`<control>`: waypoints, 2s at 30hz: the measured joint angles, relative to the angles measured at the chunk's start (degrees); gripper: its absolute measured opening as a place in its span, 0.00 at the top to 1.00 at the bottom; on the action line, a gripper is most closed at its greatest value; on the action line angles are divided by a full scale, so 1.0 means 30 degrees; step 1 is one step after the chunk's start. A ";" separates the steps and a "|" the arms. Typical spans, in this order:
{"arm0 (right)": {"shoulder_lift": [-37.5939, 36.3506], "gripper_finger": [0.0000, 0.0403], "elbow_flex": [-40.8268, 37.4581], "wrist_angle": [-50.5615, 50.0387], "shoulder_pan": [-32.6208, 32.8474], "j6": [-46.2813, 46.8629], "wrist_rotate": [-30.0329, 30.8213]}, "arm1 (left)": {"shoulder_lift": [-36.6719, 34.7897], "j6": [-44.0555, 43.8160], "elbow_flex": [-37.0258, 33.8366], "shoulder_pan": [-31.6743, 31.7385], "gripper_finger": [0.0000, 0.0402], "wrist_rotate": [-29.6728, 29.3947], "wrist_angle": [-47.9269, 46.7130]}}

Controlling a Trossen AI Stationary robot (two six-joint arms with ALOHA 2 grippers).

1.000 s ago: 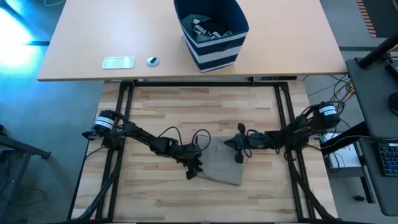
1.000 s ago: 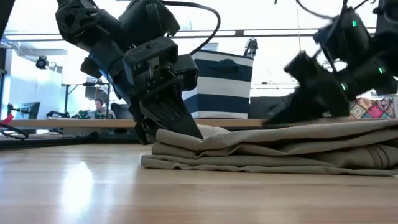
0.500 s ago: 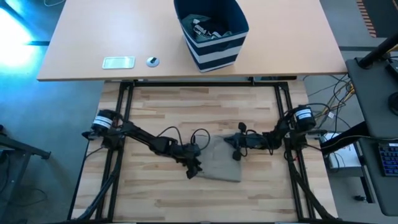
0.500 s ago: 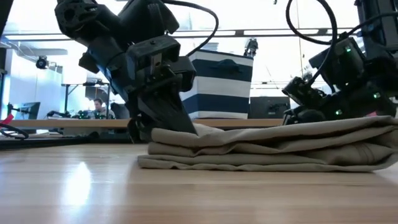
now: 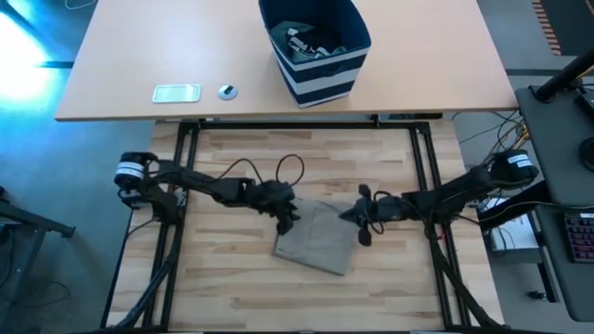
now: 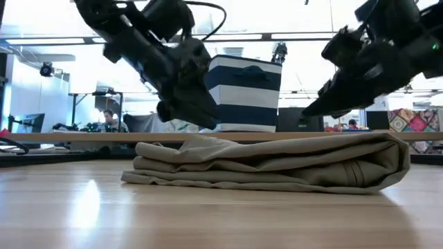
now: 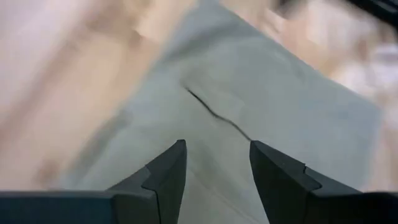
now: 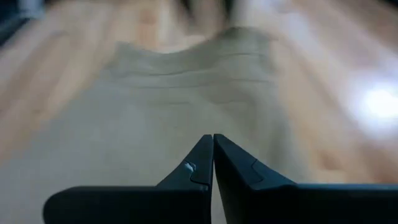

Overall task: Fold Laundry from Bin
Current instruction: Fold the brown shorts, then move the brown shorts on the top left corner of the table

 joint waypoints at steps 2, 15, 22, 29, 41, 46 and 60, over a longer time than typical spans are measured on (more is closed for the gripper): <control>0.0903 0.98 0.0695 0.0825 0.0634 0.0534 -0.1006 | 0.0609 0.1122 -0.0116 0.0439 0.60 -0.0561 -0.0182; 1.0063 0.98 0.4040 0.1124 0.0848 0.0619 -0.1500 | 0.2832 0.4118 -0.0615 0.1615 0.60 -0.0500 -0.1835; 0.5558 0.98 0.6488 -0.5736 -0.0810 -0.1967 -0.0886 | 0.1605 0.4800 -0.0888 0.4651 0.64 -0.0572 -0.4624; -0.0096 0.98 1.1260 -1.4802 -0.1585 -0.0127 0.1033 | -0.0066 0.6787 -0.0729 0.9239 0.68 -0.2773 -0.9081; -0.4589 0.98 1.7341 -1.7620 -0.1208 -0.1953 0.6841 | -0.0068 1.4308 0.4102 1.5092 0.69 -0.7432 -1.8319; -0.4891 0.98 1.8511 -1.8846 -0.1208 -0.5019 0.7779 | -0.0139 0.9749 0.8230 1.5706 0.68 -0.4703 -2.2362; -0.5390 0.98 1.8852 -2.4718 -0.1419 -0.3271 0.8783 | 0.2064 0.1994 0.7961 1.3901 0.67 -0.1235 -1.9621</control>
